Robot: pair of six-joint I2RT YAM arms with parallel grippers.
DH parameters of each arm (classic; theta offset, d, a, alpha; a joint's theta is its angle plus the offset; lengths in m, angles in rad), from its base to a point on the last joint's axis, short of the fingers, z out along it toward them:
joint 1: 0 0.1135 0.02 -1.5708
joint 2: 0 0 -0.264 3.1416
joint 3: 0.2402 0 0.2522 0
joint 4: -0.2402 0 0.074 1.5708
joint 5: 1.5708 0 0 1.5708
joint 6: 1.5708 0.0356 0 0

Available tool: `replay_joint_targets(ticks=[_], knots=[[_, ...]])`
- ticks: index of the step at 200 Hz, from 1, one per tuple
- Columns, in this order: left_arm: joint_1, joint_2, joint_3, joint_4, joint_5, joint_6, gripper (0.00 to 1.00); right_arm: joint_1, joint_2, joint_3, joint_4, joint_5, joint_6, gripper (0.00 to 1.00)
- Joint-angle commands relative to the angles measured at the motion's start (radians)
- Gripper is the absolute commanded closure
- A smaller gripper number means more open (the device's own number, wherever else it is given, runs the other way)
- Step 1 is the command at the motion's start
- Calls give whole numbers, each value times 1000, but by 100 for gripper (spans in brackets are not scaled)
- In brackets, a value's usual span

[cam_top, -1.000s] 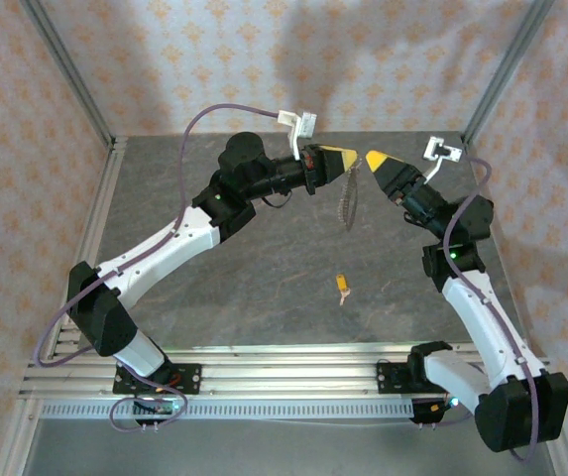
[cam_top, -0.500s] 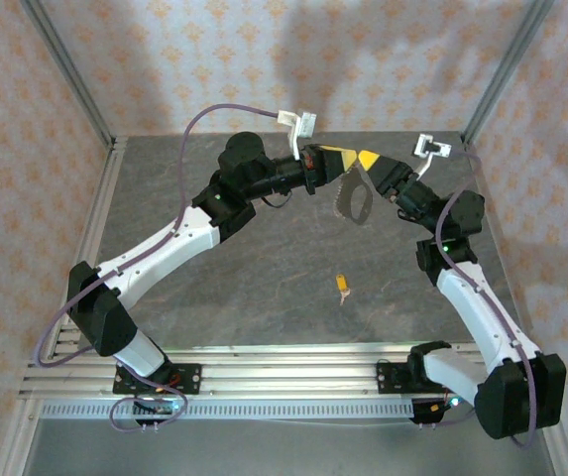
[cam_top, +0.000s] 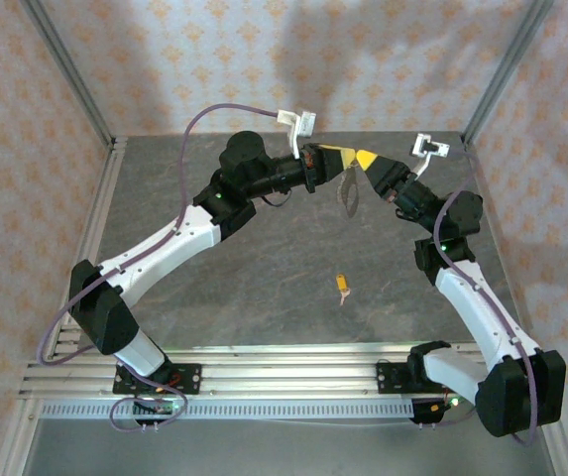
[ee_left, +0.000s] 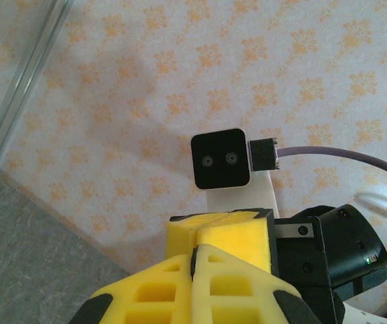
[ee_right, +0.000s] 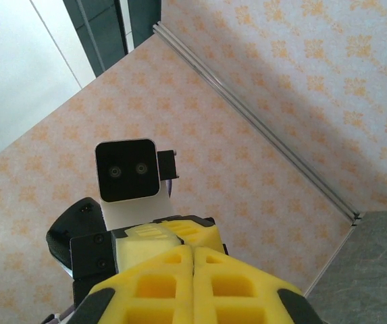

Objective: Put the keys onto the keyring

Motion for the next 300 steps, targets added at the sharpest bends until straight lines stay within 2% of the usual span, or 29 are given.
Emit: replay_joint_targets(ticks=[1,10,21,28,43,77,114,137,154,226,267,300], knots=[[-4,3,29,62,1,-5,100,18,-8,11,45,-58,-4,99],[-4,3,29,62,-2,-5,100,19,-8,11,45,-62,-2,90],[-4,0,26,61,-11,-4,100,18,-8,11,43,-65,-3,89],[-4,0,24,63,-17,-4,100,18,-10,11,43,-68,-2,90],[-5,0,23,64,-23,-6,100,19,-11,7,45,-68,-3,100],[-5,3,25,67,-30,-12,100,18,-16,-2,48,-58,-6,100],[-4,-4,13,68,-73,-36,100,18,-22,-19,25,9,-13,100],[-4,-14,-8,86,-98,-58,78,19,-20,-27,20,48,-12,100],[-4,-17,-16,95,-100,-69,72,18,-19,-29,20,67,-10,100],[-4,-28,-71,135,-122,-98,69,18,-19,-32,11,111,-9,100],[-2,-43,-106,157,-152,-103,60,19,-17,-28,8,120,-9,100],[-3,-34,-109,181,-143,-117,62,18,-10,-19,16,122,-1,100]])
